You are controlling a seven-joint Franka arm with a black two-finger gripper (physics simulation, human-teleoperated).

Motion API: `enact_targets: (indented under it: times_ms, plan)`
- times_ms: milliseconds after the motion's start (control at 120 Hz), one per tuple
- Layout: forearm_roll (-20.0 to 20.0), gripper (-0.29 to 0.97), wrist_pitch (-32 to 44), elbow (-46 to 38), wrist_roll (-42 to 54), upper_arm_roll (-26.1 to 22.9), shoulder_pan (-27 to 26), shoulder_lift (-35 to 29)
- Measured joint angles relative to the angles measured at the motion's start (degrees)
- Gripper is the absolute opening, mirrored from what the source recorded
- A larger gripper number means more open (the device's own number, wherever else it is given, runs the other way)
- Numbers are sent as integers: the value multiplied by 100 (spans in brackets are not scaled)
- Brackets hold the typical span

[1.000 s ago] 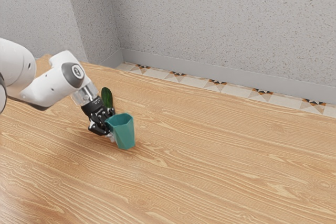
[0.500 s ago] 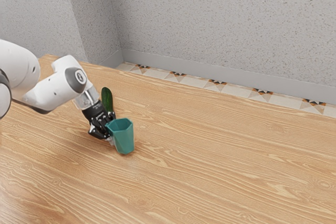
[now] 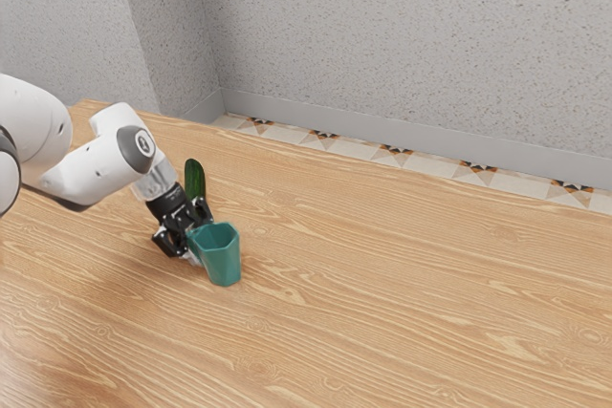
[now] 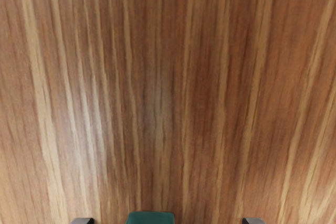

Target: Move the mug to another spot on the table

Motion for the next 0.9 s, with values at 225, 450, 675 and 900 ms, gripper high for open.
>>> enact_targets:
  times_ms: [225,450,675,900]
  plan:
    - [556,54,337,251,142,254,-58,-105]
    - [1989,62,86,-41,282,282,-530,-1334]
    - [2970,65,-931,359,1117,258,-849,-2107]
    - [3458,66,-1892,1514,2402,-256,-578,-2336]
